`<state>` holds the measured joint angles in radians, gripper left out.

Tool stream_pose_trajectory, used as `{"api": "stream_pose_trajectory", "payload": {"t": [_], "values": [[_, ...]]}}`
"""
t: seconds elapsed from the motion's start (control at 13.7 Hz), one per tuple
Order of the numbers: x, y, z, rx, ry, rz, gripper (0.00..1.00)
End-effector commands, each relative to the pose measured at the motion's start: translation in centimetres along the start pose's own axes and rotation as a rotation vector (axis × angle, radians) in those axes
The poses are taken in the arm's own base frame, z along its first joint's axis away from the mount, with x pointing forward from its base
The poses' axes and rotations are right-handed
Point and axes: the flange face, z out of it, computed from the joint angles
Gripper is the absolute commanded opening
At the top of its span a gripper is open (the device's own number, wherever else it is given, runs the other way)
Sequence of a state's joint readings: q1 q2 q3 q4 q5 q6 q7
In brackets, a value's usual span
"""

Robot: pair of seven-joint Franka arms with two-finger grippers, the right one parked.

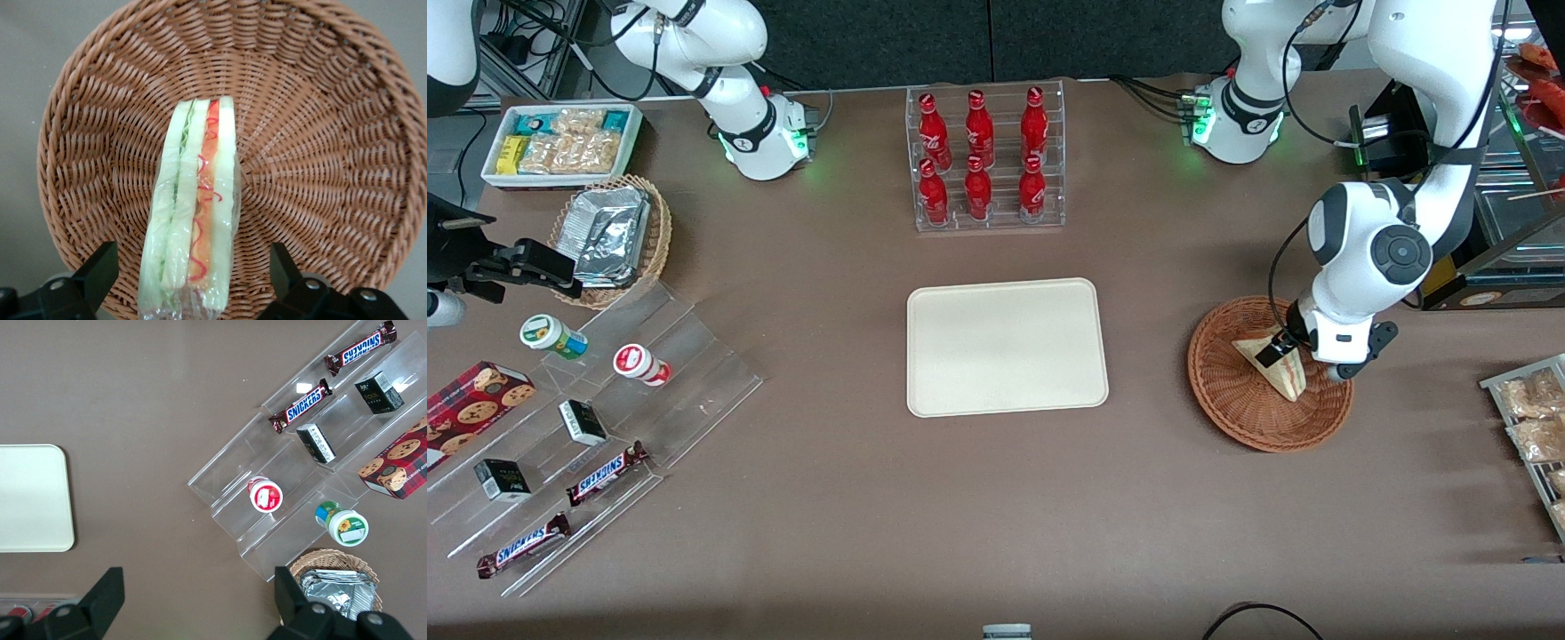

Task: Place sandwich from basket to tray
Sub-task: 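Close the left gripper on the wrapped sandwich's edge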

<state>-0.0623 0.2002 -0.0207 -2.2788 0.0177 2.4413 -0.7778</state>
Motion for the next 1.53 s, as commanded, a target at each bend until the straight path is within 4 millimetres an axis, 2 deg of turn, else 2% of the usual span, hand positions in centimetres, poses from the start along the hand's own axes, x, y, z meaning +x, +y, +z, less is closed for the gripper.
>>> {"api": "stream_pose_trajectory", "payload": {"t": [0.0,0.07,0.15,0.22,0.66,0.8,0.95,1.24,1.46], "values": [[-0.4,0.0,0.6,0.004,0.014,-0.008,0.91],[-0.5,-0.1,0.8,0.007,0.011,-0.008,0.65],[-0.5,-0.1,0.8,0.008,0.010,-0.010,0.27],[-0.5,-0.2,0.8,0.012,0.007,-0.010,0.01],[-0.2,0.1,0.7,0.014,0.005,-0.009,0.00],[0.2,0.2,-0.2,0.019,-0.001,-0.012,0.00],[1.1,1.3,-2.3,0.043,-0.021,-0.010,0.00],[1.5,5.2,-8.6,0.084,-0.055,0.044,0.00],[-1.7,9.4,-11.1,0.070,-0.034,0.117,0.00]]}}
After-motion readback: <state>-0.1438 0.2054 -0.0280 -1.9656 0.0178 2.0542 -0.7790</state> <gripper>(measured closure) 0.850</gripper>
